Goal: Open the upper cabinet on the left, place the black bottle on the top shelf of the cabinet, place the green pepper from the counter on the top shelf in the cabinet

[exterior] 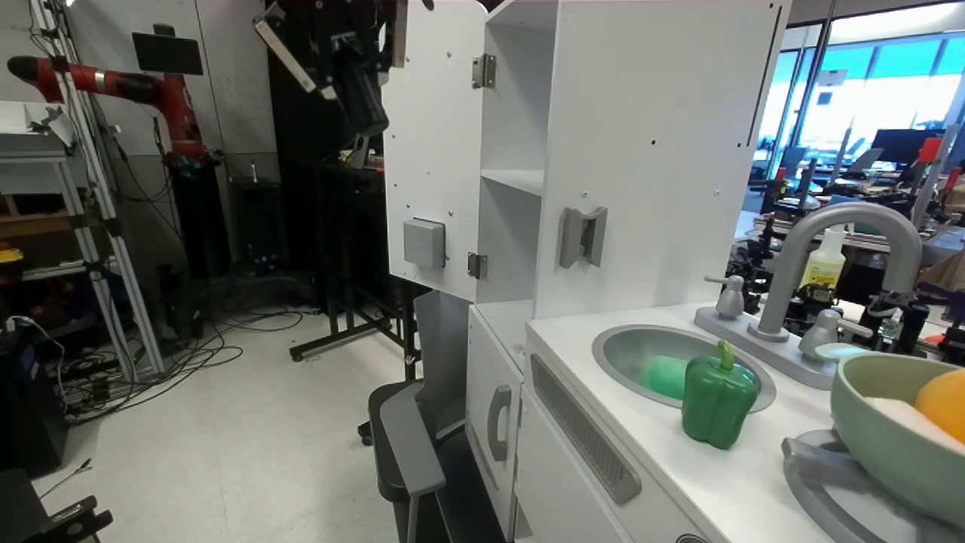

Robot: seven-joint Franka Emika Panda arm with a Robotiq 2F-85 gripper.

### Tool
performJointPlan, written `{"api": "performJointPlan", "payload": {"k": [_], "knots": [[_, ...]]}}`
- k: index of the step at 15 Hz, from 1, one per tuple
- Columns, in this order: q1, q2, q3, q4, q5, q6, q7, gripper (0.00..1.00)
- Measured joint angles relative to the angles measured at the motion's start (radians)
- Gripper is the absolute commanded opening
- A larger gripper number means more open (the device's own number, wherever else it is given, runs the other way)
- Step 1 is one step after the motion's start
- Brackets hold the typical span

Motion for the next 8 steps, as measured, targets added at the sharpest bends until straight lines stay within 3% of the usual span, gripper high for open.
{"api": "performJointPlan", "payload": {"k": [5,8], "knots": [[0.027,0.168,-0.034,0.176,-0.425,0.027,0.416,0.06],[0.107,0.302,-0.096,0.325,-0.678,0.017,0.666,0.06]]}}
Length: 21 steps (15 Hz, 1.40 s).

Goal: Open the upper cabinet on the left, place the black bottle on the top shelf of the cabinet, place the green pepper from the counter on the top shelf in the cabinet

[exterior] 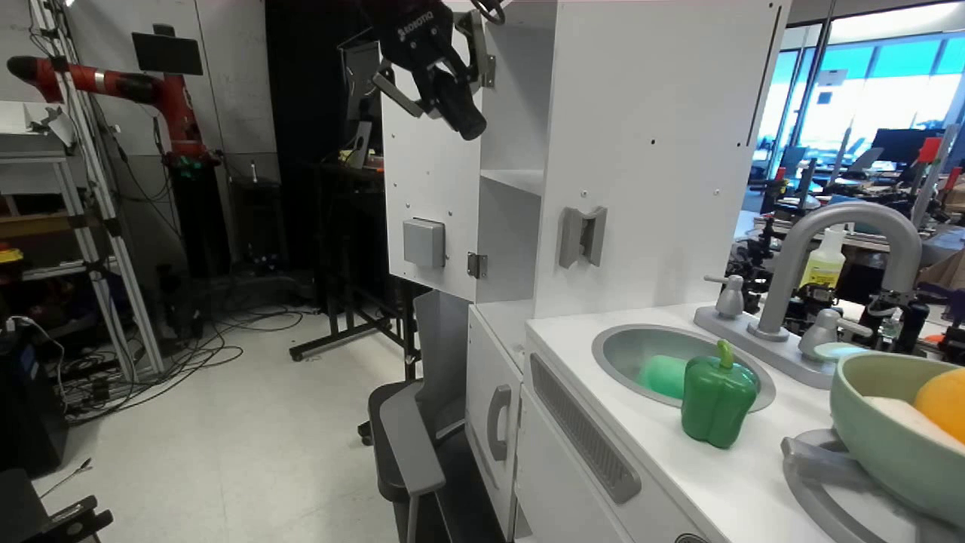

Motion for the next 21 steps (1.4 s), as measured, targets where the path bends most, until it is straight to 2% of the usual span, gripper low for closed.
{"api": "performJointPlan", "payload": {"k": [3,7,14,21], "knots": [[0.082,0.136,-0.036,0.154,-0.194,-0.05,0.208,0.06],[0.166,0.292,-0.064,0.336,-0.327,-0.161,0.343,0.06],[0.19,0.454,-0.104,0.553,-0.404,-0.273,0.382,0.06],[0.167,0.507,-0.153,0.641,-0.421,-0.294,0.382,0.06]]}}
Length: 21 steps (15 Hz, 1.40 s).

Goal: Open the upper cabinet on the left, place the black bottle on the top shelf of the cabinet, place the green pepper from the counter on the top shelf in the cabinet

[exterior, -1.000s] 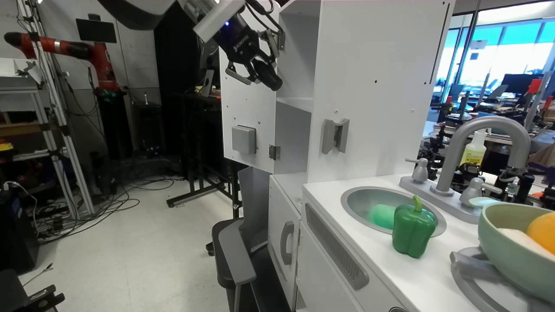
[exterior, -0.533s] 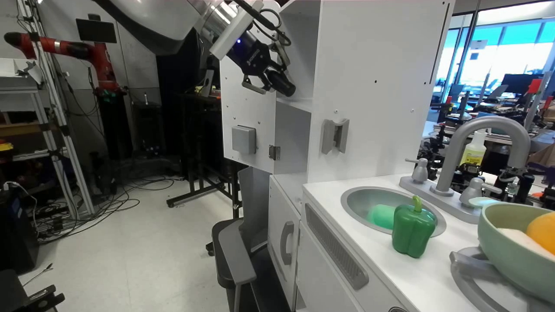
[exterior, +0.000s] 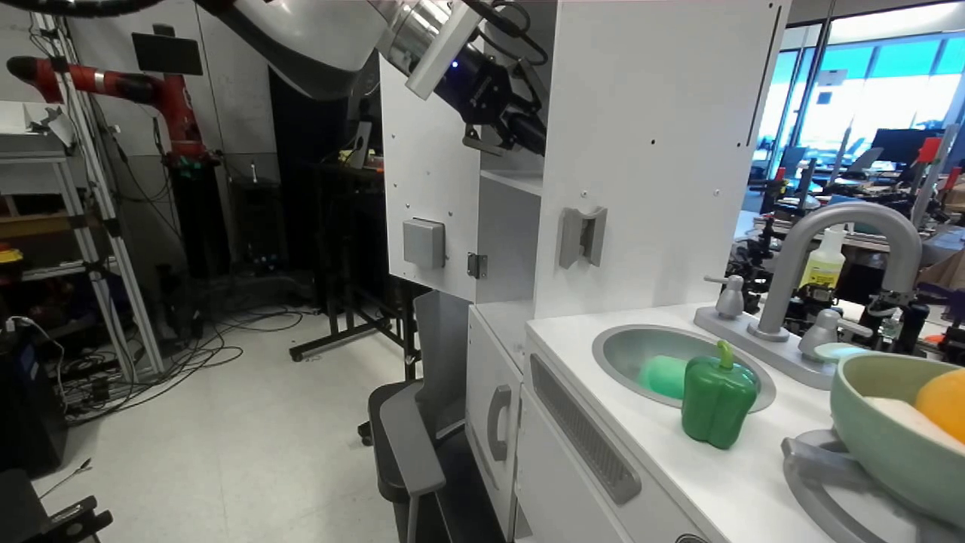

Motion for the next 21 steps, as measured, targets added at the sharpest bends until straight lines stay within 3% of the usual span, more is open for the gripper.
{"api": "performJointPlan", "payload": {"k": [1,2,4,10,16,21], "knots": [[-0.005,0.007,-0.004,0.009,0.0,0.0,0.0,0.06],[-0.012,0.014,-0.006,0.018,0.0,0.0,0.0,0.51],[-0.023,0.029,-0.009,0.035,0.0,-0.002,0.0,0.57],[-0.035,0.067,-0.011,0.091,0.0,-0.038,-0.001,0.99],[-0.031,0.095,-0.006,0.136,0.002,-0.064,-0.021,1.0],[-0.03,0.087,0.047,0.136,0.045,-0.066,-0.191,1.0]]}}
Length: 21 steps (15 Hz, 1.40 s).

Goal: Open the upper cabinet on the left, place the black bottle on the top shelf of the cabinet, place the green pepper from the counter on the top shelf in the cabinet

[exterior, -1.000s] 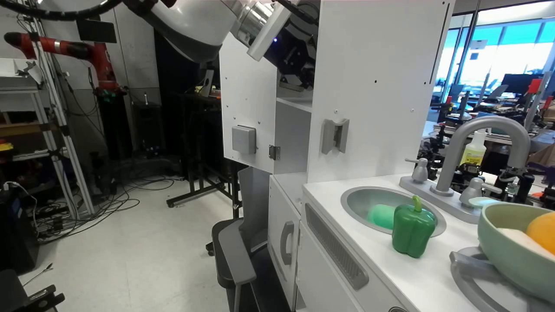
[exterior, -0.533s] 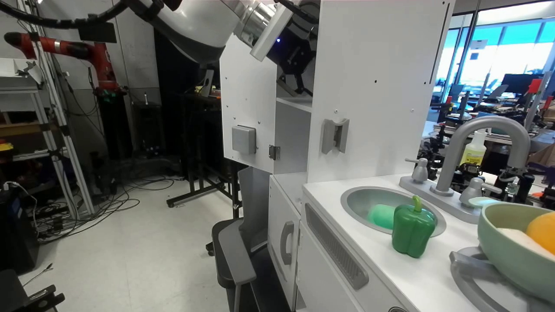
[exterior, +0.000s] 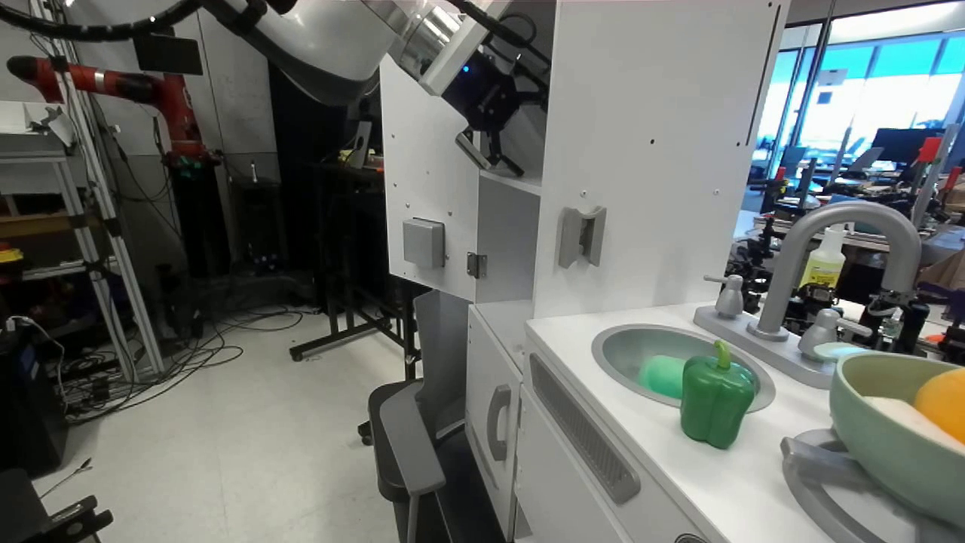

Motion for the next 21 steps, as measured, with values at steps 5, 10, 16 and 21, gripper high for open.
{"api": "performJointPlan", "payload": {"k": [5,10,16,21], "knots": [[0.003,-0.033,0.049,-0.032,0.068,-0.002,-0.147,1.0],[0.013,-0.12,0.109,-0.163,0.126,-0.004,-0.255,1.0],[0.024,-0.351,0.179,-0.461,0.209,-0.052,-0.261,1.0],[0.021,-0.594,0.191,-0.738,0.342,-0.173,-0.107,1.0]]}}
